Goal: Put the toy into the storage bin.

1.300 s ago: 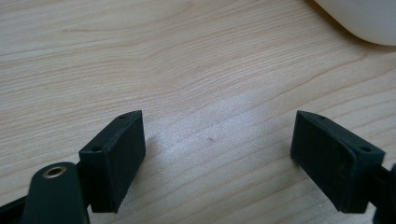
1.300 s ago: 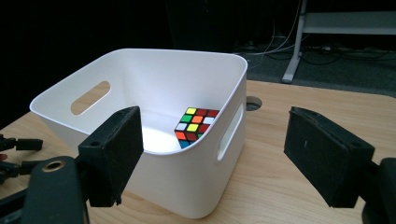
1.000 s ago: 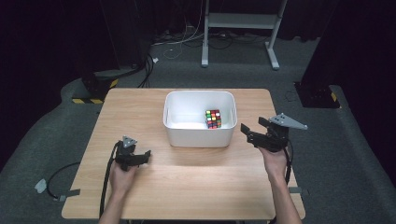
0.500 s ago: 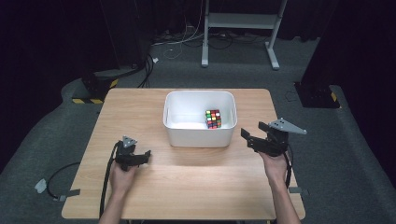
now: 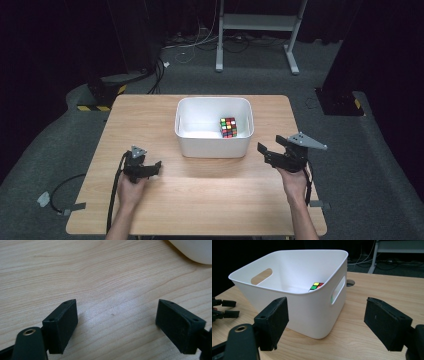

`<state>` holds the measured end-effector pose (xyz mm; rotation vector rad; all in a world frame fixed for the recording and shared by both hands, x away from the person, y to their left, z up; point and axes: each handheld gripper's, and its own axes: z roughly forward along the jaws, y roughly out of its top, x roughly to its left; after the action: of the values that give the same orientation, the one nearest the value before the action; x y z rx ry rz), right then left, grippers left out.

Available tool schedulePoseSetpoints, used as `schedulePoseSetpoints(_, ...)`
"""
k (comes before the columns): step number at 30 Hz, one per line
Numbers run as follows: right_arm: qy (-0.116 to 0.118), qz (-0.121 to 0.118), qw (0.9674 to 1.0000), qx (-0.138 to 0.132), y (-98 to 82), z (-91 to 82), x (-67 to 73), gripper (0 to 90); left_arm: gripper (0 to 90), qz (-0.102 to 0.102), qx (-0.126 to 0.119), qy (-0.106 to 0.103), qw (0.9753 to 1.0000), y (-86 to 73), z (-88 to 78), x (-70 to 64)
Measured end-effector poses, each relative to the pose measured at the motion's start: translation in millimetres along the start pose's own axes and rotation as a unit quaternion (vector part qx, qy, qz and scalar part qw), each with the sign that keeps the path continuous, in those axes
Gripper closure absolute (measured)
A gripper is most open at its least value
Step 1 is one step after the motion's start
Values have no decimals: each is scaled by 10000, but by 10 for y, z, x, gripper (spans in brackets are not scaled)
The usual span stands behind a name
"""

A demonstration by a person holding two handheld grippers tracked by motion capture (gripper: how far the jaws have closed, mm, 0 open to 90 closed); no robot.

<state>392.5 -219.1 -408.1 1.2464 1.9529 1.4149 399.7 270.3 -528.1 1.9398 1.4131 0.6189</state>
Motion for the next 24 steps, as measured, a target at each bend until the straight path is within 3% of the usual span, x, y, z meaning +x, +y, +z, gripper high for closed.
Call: schedulePoseSetpoints(24,-105,142,9998,124,-248,38,-38,195,180,-1,0,-1,10000,0,0,0)
